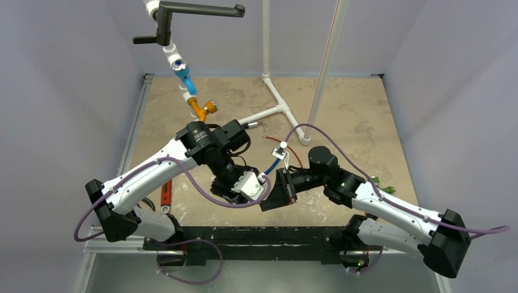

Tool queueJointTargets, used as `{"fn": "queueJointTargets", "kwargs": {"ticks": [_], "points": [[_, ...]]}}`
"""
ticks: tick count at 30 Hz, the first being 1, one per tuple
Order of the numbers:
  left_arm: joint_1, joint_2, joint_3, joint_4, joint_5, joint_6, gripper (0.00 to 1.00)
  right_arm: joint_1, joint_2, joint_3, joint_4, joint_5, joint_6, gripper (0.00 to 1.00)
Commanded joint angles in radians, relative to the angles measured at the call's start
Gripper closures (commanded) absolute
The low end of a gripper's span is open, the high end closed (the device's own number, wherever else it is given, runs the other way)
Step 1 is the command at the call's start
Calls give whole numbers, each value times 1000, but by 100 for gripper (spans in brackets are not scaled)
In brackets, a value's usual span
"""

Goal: Unlock with the key
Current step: Unlock the lock.

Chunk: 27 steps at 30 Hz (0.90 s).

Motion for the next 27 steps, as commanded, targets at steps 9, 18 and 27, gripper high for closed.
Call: {"fn": "queueJointTargets", "kwargs": {"ticks": [9, 18, 27], "points": [[-3, -20, 27, 40, -19, -6, 100, -3, -23, -87, 238, -43, 179, 100], [-6, -17, 42, 44, -23, -16, 100, -3, 3, -91, 264, -15, 202, 100], [-9, -22, 51, 46, -22, -19, 100, -3, 37, -130, 335, -7, 256, 100]]}}
